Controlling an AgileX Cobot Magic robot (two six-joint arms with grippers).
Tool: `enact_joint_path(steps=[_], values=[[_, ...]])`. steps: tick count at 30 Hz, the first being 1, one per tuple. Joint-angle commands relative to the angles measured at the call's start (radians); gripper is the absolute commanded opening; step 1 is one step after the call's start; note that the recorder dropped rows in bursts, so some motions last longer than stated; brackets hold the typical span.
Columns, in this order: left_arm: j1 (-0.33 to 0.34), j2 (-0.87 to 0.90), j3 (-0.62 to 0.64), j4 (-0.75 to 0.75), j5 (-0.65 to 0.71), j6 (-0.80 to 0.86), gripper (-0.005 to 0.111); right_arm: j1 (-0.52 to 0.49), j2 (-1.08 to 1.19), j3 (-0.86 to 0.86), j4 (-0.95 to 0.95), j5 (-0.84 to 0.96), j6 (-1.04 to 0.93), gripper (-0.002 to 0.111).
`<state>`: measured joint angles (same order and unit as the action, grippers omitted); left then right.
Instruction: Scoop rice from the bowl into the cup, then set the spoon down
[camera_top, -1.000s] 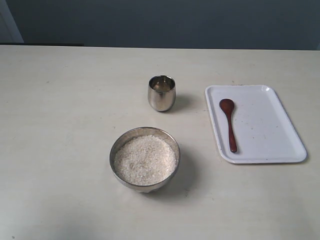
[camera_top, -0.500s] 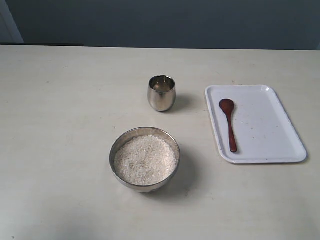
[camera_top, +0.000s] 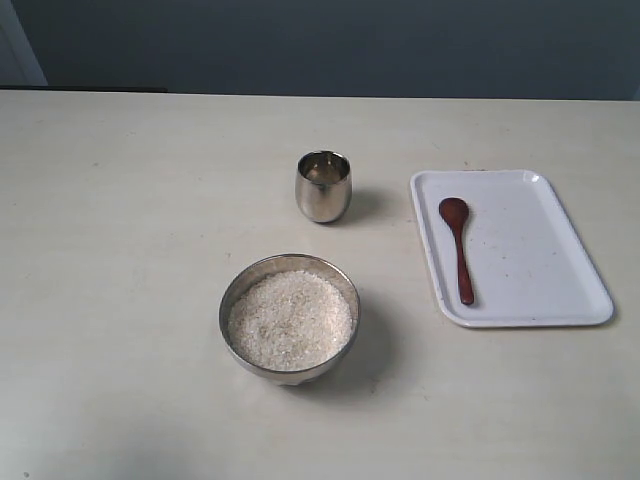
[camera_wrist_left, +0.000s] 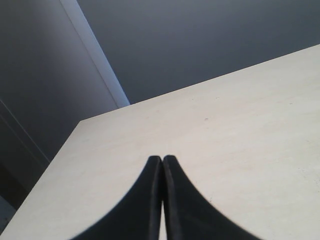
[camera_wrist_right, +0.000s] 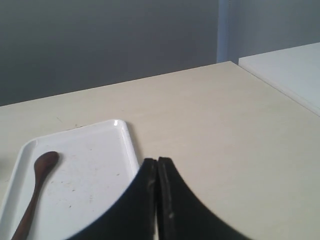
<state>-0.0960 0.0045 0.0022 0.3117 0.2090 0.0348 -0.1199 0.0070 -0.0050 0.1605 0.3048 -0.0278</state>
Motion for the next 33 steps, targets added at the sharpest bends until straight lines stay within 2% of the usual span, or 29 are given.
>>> enact_joint_path(steps=[1,33], values=[[-0.006,-0.005,-0.002,-0.005,-0.004,-0.006,0.000,-0.032,-0.007,0.005,-0.005,0.004,-0.004,-0.001],[-0.006,-0.005,-0.002,-0.004,-0.006,-0.006,0.000,-0.031,-0.007,0.005,0.004,-0.001,-0.004,-0.001]])
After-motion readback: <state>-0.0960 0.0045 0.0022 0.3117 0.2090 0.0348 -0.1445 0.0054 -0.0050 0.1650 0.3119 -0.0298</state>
